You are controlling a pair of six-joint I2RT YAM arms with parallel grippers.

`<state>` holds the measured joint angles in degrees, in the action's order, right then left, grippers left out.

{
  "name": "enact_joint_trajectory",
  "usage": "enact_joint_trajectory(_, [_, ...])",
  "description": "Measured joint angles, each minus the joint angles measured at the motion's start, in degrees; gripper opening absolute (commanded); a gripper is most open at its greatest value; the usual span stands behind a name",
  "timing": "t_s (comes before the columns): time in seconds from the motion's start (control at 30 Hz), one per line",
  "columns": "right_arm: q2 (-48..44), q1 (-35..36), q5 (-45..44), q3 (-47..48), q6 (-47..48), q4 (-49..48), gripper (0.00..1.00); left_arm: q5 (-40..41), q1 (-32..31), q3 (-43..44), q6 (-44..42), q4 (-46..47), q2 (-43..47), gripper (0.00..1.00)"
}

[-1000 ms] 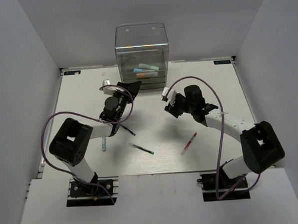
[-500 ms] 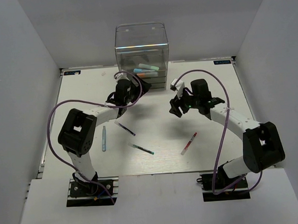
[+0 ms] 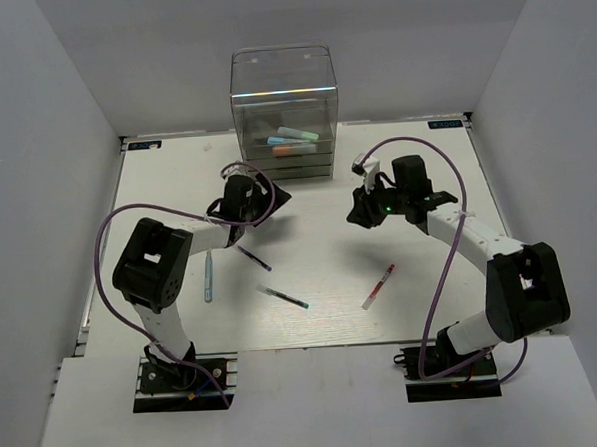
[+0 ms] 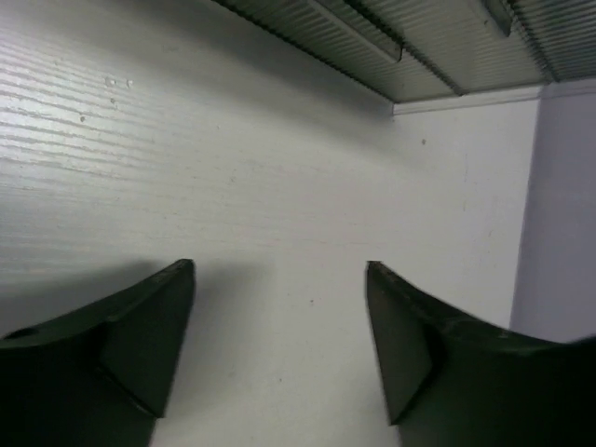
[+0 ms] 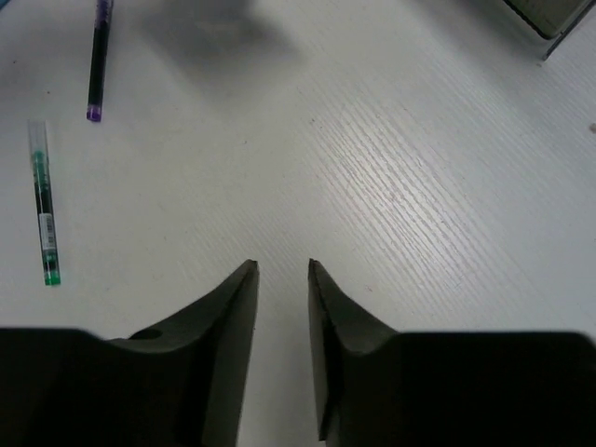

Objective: Sort the stationery into containers
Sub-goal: Open the drawer in the storage box.

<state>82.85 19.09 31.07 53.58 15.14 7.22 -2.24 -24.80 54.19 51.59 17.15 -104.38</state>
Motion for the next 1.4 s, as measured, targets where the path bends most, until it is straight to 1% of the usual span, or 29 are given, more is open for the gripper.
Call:
enact_joint_trajectory(0.07, [0.0, -0.3, 0.2, -0.1, -0.1, 0.0, 0.3, -0.8, 0.5, -1.8, 2.3, 3.4, 0.0, 0.64])
enact_joint_trajectory(0.1, [-0.2, -0.5, 0.2, -0.3, -0.1, 0.0, 0.3, -1.2, 0.8, -2.5, 3.7, 5.7, -0.1, 0.54])
enact_joint_trajectory(0.13, [-0.7, -0.6, 0.2, -0.8, 0.0, -0.1, 0.3, -1.4, 1.0, -2.9, 5.0, 7.9, -0.3, 0.49])
enact_joint_trajectory(0.17, [-1.2, -0.7, 0.2, -1.4, 0.0, 0.0, 0.32, -1.6, 1.1, -3.0, 6.0, 9.9, -0.3, 0.45])
enact_joint_trajectory(0.2, [-1.9, -0.9, 0.2, -2.3, 0.0, 0.0, 0.34, -1.7, 1.2, -3.0, 6.9, 12.1, -0.4, 0.44])
enact_joint_trajectory(0.23, [-2.7, -1.0, 0.2, -3.2, 0.1, 0.0, 0.38, -1.7, 1.2, -3.0, 7.9, 14.5, -0.4, 0.44])
enact_joint_trajectory(0.3, [-3.8, -1.2, 0.2, -4.7, 0.3, 0.0, 0.4, -1.6, 1.2, -3.1, 9.8, 19.4, -0.5, 0.44])
enact_joint_trajectory(0.43, [-5.0, -1.5, 0.2, -6.7, 0.5, -0.1, 0.4, -0.1, 1.2, -3.2, 14.0, 27.8, -2.1, 0.44])
enact_joint_trajectory(0.47, [-5.2, -1.5, 0.2, -7.2, 0.6, -0.1, 0.4, 0.6, 1.2, -3.3, 15.1, 29.9, -3.0, 0.46])
enact_joint_trajectory(0.73, [-6.7, -1.6, 0.5, -8.7, 2.5, -0.3, 0.4, 5.2, 1.2, -4.7, 22.2, 39.8, -10.7, 0.46])
enact_joint_trajectory(0.9, [-7.5, -1.6, 0.9, -9.3, 4.0, -1.0, 0.4, 6.7, 1.2, -4.2, 24.3, 42.7, -13.4, 0.44])
enact_joint_trajectory(1.0, [-7.5, -1.6, 1.1, -9.5, 4.6, -1.2, 0.4, 7.2, 1.2, -2.4, 24.8, 44.2, -14.3, 0.42])
enact_joint_trajectory(1.1, [-7.5, -1.6, 1.2, -9.6, 4.9, -1.3, 0.4, 7.5, 1.2, -1.0, 25.0, 45.7, -15.3, 0.42])
enact_joint_trajectory(1.23, [-7.5, -1.6, 1.2, -9.9, 5.1, -1.5, 0.4, 7.6, 1.2, 0.4, 25.3, 46.2, -16.8, 0.39])
enact_joint_trajectory(1.4, [-7.5, -1.6, 1.2, -10.4, 5.3, -1.4, 0.4, 7.6, 1.2, 2.6, 25.7, 46.3, -18.6, 0.39])
